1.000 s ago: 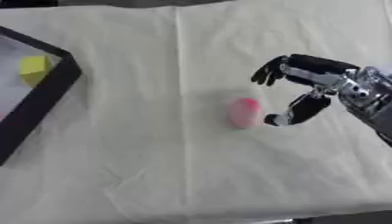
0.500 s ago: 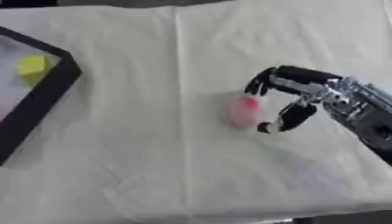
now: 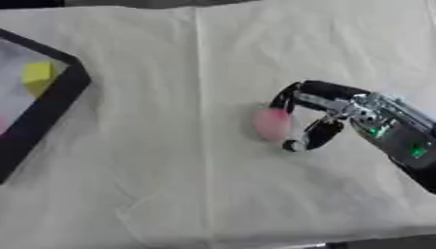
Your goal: Pick up the objects with one hand, pass them to the other hand, and then place them into the box on the other side of the table.
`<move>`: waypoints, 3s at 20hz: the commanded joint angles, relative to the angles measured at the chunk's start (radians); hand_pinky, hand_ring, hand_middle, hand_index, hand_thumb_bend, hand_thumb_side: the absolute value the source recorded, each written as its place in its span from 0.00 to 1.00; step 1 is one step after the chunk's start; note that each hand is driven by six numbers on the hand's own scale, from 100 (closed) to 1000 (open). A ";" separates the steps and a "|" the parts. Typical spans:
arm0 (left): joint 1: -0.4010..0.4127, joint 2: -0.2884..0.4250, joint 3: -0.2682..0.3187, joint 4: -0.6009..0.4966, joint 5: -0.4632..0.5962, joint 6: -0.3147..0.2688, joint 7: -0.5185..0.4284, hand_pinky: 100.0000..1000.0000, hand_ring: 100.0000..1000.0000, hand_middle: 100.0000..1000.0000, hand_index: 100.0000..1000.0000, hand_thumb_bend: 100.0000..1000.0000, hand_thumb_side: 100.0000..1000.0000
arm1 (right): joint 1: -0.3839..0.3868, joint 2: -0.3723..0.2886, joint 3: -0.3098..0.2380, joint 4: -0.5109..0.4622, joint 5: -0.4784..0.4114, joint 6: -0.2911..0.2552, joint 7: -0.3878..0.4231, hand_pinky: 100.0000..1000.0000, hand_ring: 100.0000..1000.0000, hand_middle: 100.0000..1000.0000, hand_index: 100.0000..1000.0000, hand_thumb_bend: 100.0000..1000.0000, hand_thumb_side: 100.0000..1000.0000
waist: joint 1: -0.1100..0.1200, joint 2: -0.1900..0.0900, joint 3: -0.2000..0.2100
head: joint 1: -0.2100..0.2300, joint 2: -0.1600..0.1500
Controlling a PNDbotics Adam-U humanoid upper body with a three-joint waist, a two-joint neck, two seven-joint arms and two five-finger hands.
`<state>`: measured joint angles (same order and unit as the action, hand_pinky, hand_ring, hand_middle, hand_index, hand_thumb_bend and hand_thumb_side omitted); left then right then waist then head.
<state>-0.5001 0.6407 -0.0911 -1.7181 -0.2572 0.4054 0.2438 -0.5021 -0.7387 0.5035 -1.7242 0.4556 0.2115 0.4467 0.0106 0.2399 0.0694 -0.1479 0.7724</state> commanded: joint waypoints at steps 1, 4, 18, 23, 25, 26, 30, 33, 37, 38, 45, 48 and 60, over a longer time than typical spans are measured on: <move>-0.006 0.019 0.004 -0.016 -0.004 -0.005 -0.002 0.75 0.71 0.70 0.76 0.31 0.52 | -0.012 -0.007 -0.002 0.006 0.011 0.005 -0.012 0.77 0.62 0.57 0.70 0.46 0.00 | 0.009 0.004 0.003 | -0.005 -0.002; -0.005 0.018 0.004 -0.016 -0.005 -0.006 -0.006 0.75 0.71 0.71 0.75 0.31 0.52 | -0.010 -0.001 -0.002 0.009 -0.006 0.017 -0.036 0.76 0.57 0.48 0.63 0.46 0.00 | 0.009 0.005 0.004 | -0.005 -0.002; -0.002 0.017 0.004 -0.012 -0.015 -0.007 -0.021 0.76 0.71 0.71 0.75 0.30 0.52 | -0.010 -0.027 -0.019 -0.072 -0.077 0.067 -0.008 0.75 0.55 0.46 0.62 0.33 0.00 | 0.008 0.004 0.000 | -0.003 -0.002; -0.001 0.019 0.004 -0.013 -0.016 -0.008 -0.025 0.75 0.71 0.71 0.75 0.30 0.53 | -0.013 -0.036 -0.034 -0.103 -0.093 0.092 -0.002 0.74 0.54 0.47 0.62 0.25 0.00 | 0.007 0.001 -0.003 | -0.002 -0.002; 0.000 0.018 0.004 -0.012 -0.016 -0.008 -0.025 0.75 0.71 0.71 0.75 0.29 0.53 | -0.014 -0.036 -0.041 -0.113 -0.111 0.109 -0.015 0.73 0.51 0.44 0.60 0.24 0.00 | 0.007 0.000 -0.004 | -0.003 -0.002; 0.001 0.018 0.004 -0.012 -0.016 -0.008 -0.026 0.75 0.71 0.71 0.75 0.29 0.53 | -0.014 -0.035 -0.042 -0.116 -0.120 0.117 -0.024 0.72 0.50 0.43 0.58 0.24 0.00 | 0.007 -0.001 -0.005 | -0.003 -0.002; 0.001 0.017 0.003 -0.011 -0.015 -0.009 -0.027 0.75 0.71 0.71 0.75 0.29 0.53 | -0.012 -0.033 -0.041 -0.122 -0.144 0.136 -0.056 0.71 0.47 0.39 0.55 0.23 0.00 | 0.007 -0.002 -0.005 | -0.003 -0.002; 0.002 0.018 0.004 -0.012 -0.015 -0.009 -0.027 0.75 0.71 0.70 0.75 0.29 0.53 | -0.011 -0.031 -0.043 -0.129 -0.156 0.132 -0.070 0.68 0.43 0.33 0.49 0.23 0.00 | 0.008 -0.003 -0.003 | -0.002 -0.002; 0.004 0.018 0.004 -0.016 -0.013 -0.009 -0.027 0.75 0.70 0.70 0.75 0.29 0.53 | -0.009 -0.028 -0.053 -0.146 -0.185 0.121 -0.100 0.68 0.42 0.32 0.49 0.23 0.00 | 0.008 -0.004 -0.004 | -0.002 -0.002; 0.004 0.019 0.004 -0.017 -0.012 -0.010 -0.028 0.75 0.70 0.70 0.75 0.29 0.53 | -0.009 -0.026 -0.057 -0.151 -0.194 0.122 -0.108 0.67 0.42 0.33 0.49 0.23 0.00 | 0.009 -0.004 -0.005 | -0.002 -0.002; 0.004 0.021 0.004 -0.030 -0.009 -0.014 -0.030 0.75 0.70 0.69 0.75 0.29 0.52 | -0.025 0.012 -0.089 -0.182 -0.257 0.130 -0.193 0.67 0.41 0.34 0.50 0.21 0.00 | 0.014 -0.011 -0.006 | -0.005 -0.002; 0.002 0.022 0.003 -0.037 -0.007 -0.016 -0.032 0.75 0.70 0.69 0.75 0.29 0.52 | -0.036 0.034 -0.092 -0.185 -0.284 0.127 -0.233 0.67 0.41 0.34 0.51 0.20 0.00 | 0.016 -0.014 -0.006 | -0.007 -0.002; -0.044 0.018 -0.044 -0.158 0.018 -0.032 -0.102 0.74 0.78 0.67 0.75 0.29 0.51 | -0.090 0.172 -0.071 -0.097 -0.326 0.087 -0.331 0.70 0.41 0.36 0.51 0.17 0.00 | 0.023 -0.026 0.007 | -0.020 -0.002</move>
<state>-0.5256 0.6403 -0.1358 -1.8451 -0.2438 0.3752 0.1541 -0.5737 -0.5691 0.4372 -1.8230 0.1357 0.3052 0.1288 0.0182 0.2387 0.0761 -0.1631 0.7724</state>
